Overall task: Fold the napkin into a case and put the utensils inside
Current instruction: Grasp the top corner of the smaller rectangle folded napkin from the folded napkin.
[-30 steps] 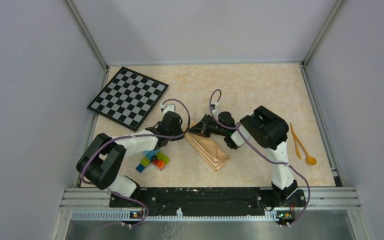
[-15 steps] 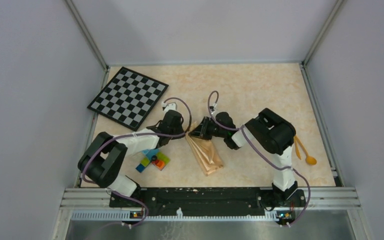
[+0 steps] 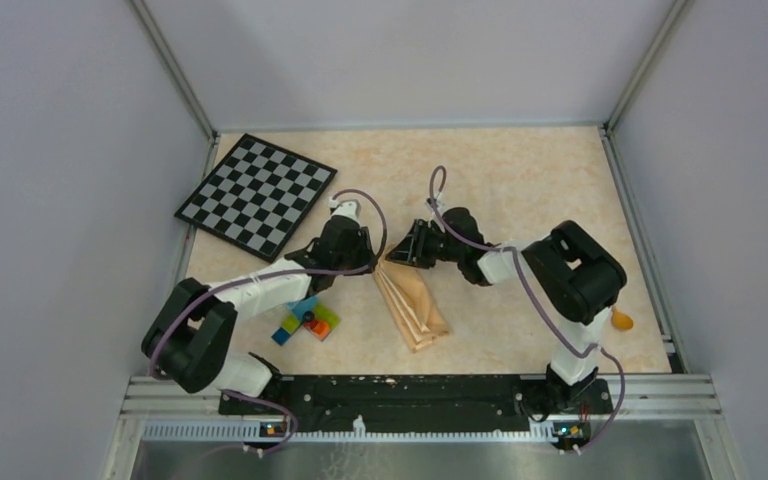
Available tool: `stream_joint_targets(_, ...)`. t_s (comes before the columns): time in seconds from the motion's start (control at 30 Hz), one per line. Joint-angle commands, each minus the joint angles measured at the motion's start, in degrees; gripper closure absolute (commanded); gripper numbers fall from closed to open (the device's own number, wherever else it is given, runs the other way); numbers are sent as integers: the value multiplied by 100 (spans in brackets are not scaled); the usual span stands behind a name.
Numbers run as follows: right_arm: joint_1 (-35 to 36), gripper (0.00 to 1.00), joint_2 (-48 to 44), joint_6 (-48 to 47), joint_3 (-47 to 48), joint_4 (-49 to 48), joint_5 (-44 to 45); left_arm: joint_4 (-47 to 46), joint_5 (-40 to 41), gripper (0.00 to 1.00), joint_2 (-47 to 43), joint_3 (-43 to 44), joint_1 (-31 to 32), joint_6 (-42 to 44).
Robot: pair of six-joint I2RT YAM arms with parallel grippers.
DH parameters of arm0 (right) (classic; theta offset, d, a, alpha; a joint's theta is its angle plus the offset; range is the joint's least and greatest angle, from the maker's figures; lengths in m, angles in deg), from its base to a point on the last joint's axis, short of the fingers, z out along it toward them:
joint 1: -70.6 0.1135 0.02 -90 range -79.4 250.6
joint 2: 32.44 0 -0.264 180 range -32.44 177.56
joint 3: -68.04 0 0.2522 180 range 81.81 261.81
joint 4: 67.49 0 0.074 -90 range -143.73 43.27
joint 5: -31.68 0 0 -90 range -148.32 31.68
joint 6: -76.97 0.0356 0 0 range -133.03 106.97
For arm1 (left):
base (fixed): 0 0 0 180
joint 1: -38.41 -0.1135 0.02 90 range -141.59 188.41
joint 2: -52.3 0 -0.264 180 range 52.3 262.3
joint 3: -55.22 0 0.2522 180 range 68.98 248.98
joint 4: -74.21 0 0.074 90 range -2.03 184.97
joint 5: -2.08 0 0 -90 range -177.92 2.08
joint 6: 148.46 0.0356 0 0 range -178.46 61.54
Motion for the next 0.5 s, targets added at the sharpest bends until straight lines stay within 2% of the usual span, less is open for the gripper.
stream_joint_targets(0.0, -30, 65, 403, 202, 395, -233, -122, -80, 22, 59, 190, 314, 80, 236)
stream_joint_targets(0.2, -23, 65, 741, 273, 584, -355, -78, -96, 82, 64, 343, 324, 117, 244)
stream_joint_targets(0.47, -22, 62, 683, 354, 524, -678, -103, -139, 57, 68, 496, 358, 144, 271)
